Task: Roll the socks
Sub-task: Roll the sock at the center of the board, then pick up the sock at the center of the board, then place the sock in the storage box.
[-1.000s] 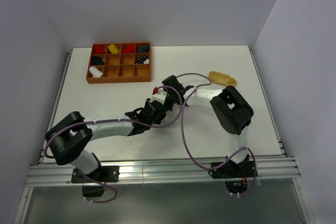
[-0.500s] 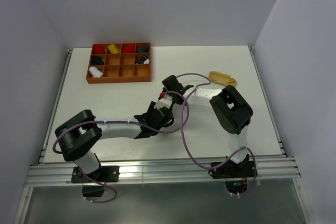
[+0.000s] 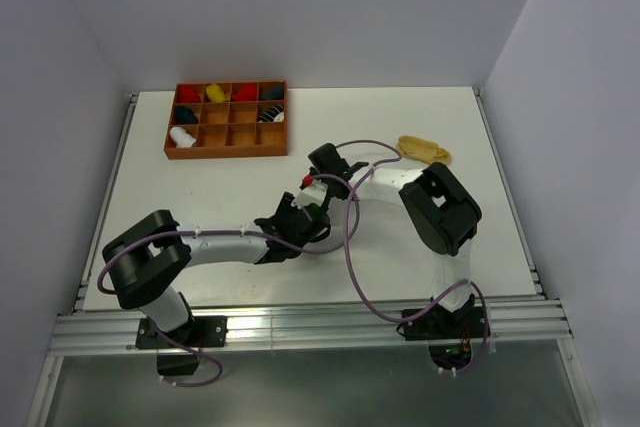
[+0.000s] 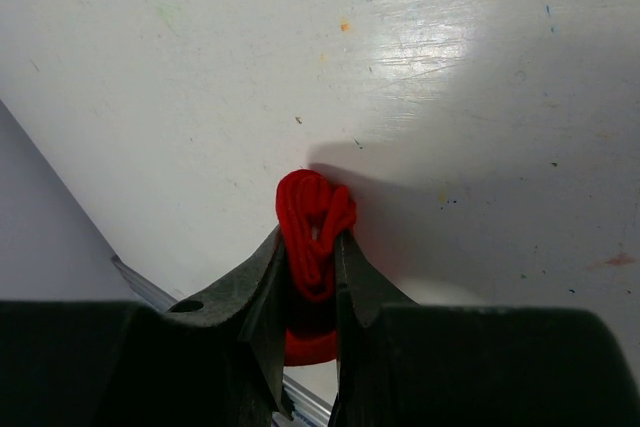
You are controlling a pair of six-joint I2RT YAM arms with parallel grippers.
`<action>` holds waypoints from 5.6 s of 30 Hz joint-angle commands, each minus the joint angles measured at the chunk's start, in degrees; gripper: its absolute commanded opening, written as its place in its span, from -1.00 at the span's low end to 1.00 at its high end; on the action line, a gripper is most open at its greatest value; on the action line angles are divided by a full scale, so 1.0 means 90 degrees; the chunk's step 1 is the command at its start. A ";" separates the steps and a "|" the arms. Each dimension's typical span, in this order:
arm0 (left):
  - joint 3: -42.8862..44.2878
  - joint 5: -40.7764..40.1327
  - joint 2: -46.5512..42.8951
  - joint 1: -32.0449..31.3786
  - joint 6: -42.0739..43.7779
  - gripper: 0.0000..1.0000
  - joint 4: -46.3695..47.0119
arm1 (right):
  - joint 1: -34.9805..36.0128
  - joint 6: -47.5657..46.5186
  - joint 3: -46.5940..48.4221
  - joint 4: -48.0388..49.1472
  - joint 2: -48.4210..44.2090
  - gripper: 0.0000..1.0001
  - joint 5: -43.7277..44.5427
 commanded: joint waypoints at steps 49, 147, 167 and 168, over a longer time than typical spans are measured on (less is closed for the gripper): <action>-0.0220 0.1100 -0.0371 0.0864 -0.0917 0.10 -0.0243 | -0.0266 -0.0339 0.0046 -0.0124 -0.0219 -1.00 -0.0557; 0.4985 0.2984 0.2791 0.5981 -0.2010 -0.99 -0.1942 | -0.3069 -0.2175 -0.1838 -0.0524 -0.3149 0.33 -0.1689; 0.5815 0.2808 0.3964 0.6166 -0.3007 -0.71 -0.2830 | -0.3147 -0.2096 -0.2093 -0.0231 -0.2992 0.30 -0.2011; 0.5796 0.2847 0.3965 0.6176 -0.3036 -0.57 -0.2830 | -0.3147 -0.2096 -0.2093 -0.0212 -0.2983 0.30 -0.2031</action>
